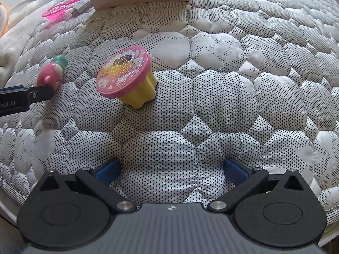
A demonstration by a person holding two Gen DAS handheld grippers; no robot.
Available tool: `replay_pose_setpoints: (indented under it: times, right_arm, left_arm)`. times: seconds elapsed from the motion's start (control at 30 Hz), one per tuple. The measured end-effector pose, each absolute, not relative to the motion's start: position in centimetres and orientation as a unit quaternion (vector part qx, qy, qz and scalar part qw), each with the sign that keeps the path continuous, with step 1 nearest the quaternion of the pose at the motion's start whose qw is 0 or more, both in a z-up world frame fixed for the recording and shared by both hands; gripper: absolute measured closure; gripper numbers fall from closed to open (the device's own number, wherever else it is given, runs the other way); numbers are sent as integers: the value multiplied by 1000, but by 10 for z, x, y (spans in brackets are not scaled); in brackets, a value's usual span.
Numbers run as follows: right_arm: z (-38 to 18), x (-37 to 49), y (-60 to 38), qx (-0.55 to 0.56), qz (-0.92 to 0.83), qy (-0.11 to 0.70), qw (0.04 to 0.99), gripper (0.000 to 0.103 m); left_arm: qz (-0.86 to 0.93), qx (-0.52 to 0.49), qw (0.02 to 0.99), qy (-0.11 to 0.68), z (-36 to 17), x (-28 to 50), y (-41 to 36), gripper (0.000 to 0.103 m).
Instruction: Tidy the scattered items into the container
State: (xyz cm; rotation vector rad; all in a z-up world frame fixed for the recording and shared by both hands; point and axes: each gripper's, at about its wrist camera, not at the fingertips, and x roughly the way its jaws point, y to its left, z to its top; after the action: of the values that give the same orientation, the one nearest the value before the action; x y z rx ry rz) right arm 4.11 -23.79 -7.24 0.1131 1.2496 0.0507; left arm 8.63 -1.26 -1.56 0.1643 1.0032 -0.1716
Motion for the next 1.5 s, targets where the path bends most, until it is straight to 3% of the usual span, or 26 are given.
replay_pose_setpoints:
  times: [0.13,0.4,0.47,0.67,1.23,1.3,1.37,1.5]
  right_arm:
    - [-61,38,-235,21,37,573,818,0]
    - [-16,34,-192,-134,85,420,894,0]
    - [-21,50,-183,-147,94,422,890,17]
    - [-40,78,-177,-158,84,457,871,48]
    - [-18,25,-224,-104,75,490,862,48]
    - [-17,21,-228,-101,76,489,863,48]
    - [-17,19,-232,-98,74,489,863,48]
    - [-17,18,-241,-86,68,495,862,48]
  left_arm:
    - [-71,75,868,486,-16,78,-5,7]
    - [-61,56,856,510,-19,65,15,5]
    - [-55,51,855,514,-19,65,21,5]
    - [-52,43,855,515,-16,64,30,3]
    - [-84,65,868,485,-22,98,-44,3]
    - [-76,67,868,487,-25,105,-48,8]
    - [-70,72,864,493,-28,109,-50,33]
    - [-77,74,861,498,-32,110,-49,31]
